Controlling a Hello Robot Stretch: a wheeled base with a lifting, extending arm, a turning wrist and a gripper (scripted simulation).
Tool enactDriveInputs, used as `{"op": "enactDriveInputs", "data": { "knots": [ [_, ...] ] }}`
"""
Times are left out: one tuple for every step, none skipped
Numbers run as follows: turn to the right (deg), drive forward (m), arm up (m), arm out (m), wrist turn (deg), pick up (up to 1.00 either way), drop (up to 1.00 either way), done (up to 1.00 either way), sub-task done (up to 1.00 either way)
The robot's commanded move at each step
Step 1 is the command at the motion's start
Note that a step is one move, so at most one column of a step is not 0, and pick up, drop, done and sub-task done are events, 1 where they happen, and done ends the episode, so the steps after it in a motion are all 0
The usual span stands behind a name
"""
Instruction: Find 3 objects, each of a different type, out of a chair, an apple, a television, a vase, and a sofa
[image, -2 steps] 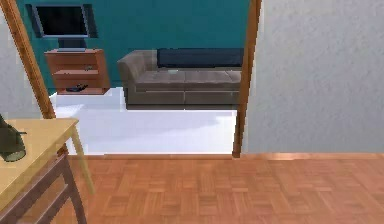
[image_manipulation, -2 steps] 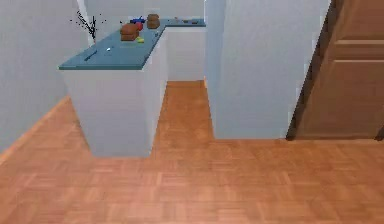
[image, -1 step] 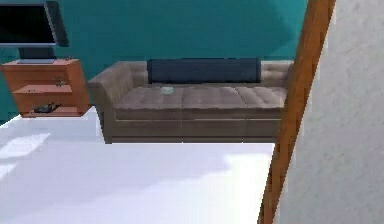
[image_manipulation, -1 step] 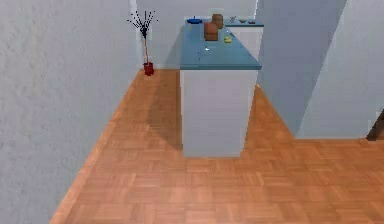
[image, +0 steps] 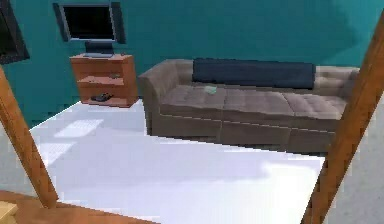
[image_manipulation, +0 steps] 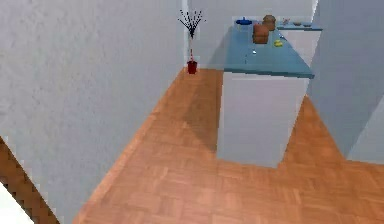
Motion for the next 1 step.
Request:
{"op": "enactDriveInputs", "data": {
  "knots": [
    [0.0,1.00,0.00,0.00,0.0,0.00,0.00,0.00,0.00]
  ]
}}
